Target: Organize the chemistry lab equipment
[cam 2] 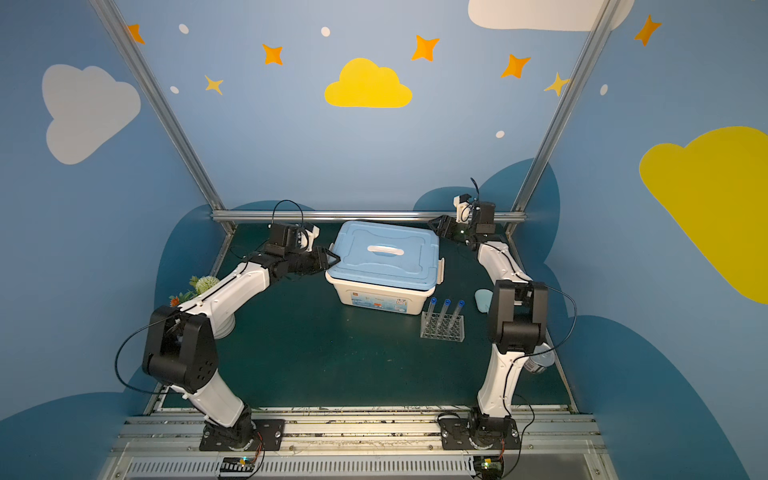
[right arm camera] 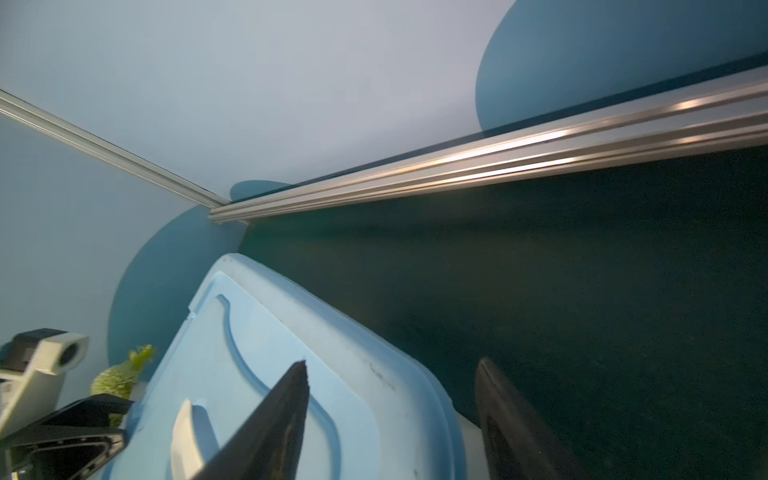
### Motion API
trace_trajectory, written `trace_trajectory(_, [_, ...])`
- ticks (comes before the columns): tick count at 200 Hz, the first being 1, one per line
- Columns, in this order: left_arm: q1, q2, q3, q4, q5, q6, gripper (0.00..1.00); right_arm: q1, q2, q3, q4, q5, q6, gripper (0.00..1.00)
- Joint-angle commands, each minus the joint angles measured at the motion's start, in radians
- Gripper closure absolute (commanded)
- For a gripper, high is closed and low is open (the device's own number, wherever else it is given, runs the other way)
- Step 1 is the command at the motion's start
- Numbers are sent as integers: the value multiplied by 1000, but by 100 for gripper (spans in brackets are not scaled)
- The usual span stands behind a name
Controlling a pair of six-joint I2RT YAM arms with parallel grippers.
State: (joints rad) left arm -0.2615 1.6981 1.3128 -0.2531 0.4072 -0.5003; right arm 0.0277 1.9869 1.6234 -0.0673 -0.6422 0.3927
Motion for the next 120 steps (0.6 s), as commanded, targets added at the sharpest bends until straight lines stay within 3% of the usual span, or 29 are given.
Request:
trace_trajectory(1, [-7,-15,-6,-8,-2,19,51,6,16,31,24,-126,79,37])
trace_trajectory(120, [-8,-20,-10,-1,-2,16,51,10,51,29,-3,-129,69,40])
